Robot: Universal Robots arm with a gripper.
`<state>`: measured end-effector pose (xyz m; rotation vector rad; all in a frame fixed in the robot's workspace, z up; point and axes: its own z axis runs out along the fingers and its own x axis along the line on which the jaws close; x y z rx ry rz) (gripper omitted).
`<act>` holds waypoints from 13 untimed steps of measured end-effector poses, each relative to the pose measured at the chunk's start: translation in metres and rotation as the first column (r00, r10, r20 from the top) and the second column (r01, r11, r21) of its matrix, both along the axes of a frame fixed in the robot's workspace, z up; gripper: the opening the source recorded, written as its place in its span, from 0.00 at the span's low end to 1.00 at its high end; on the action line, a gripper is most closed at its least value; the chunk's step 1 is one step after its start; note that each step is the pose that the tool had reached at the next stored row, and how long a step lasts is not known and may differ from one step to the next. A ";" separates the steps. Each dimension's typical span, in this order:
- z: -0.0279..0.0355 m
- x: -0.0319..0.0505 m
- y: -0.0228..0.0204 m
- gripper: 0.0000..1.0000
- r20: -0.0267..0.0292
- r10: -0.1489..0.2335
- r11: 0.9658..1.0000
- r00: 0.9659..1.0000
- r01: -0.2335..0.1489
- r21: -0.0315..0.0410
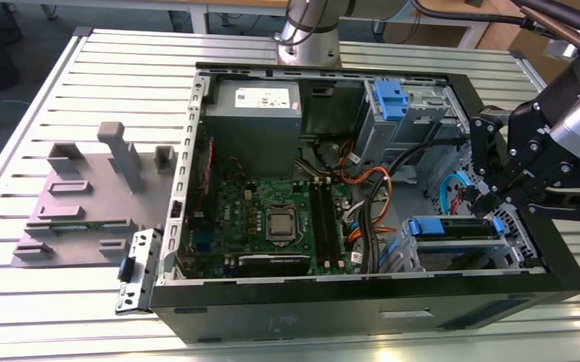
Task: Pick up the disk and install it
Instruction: 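Insert the first disk wire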
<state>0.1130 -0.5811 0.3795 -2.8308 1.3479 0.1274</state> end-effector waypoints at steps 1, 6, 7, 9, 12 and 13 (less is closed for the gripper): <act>0.0000 0.0000 0.0000 0.11 0.000 0.001 1.000 1.000 -0.001 0.000; 0.0000 0.0000 0.0000 0.11 0.000 0.009 1.000 1.000 -0.009 0.000; 0.0000 0.0000 0.0000 0.11 0.000 0.011 1.000 1.000 -0.011 0.000; 0.0000 0.0000 0.0000 0.11 0.000 0.014 1.000 1.000 -0.014 0.000; -0.0001 0.0000 0.0000 0.11 0.000 0.018 1.000 1.000 -0.018 0.000; -0.0001 0.0000 0.0000 0.11 0.000 0.020 1.000 1.000 -0.020 0.000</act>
